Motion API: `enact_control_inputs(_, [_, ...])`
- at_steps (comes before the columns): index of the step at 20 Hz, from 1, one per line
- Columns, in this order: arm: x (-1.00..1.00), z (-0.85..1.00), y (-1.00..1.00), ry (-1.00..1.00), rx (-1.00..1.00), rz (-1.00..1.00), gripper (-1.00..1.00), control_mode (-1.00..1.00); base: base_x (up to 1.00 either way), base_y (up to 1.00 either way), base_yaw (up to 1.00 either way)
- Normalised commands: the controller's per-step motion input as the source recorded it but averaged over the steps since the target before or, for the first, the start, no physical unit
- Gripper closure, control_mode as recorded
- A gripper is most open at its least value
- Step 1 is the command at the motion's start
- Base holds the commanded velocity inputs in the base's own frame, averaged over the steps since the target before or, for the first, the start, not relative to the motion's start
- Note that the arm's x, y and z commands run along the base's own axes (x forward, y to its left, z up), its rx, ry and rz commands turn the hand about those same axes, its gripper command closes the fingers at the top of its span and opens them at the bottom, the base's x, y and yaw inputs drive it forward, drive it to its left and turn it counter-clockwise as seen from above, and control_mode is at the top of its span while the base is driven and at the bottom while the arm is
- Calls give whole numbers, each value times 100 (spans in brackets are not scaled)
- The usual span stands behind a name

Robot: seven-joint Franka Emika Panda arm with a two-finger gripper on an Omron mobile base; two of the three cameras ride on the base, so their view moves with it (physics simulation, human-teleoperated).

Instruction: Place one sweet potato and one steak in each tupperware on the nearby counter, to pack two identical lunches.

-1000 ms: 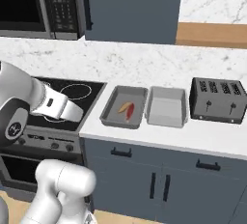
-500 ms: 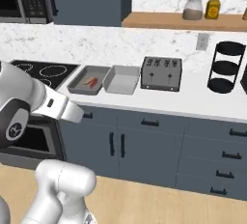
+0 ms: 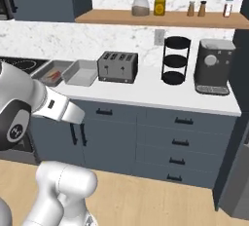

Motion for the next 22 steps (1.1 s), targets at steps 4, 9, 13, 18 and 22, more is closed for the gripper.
enact_control_inputs(4, [0, 0, 0, 0, 0, 0, -100, 100, -4, -100, 0])
enact_control_inputs(9, [0, 0, 0, 0, 0, 0, -100, 100, -1, -100, 0])
enact_control_inputs(13, [0, 0, 0, 0, 0, 0, -100, 100, 0, -100, 0])
enact_control_inputs(18, [0, 0, 0, 0, 0, 0, -100, 100, 0, -100, 0])
enact_control_inputs(22, [0, 0, 0, 0, 0, 0, -100, 100, 14, -100, 0])
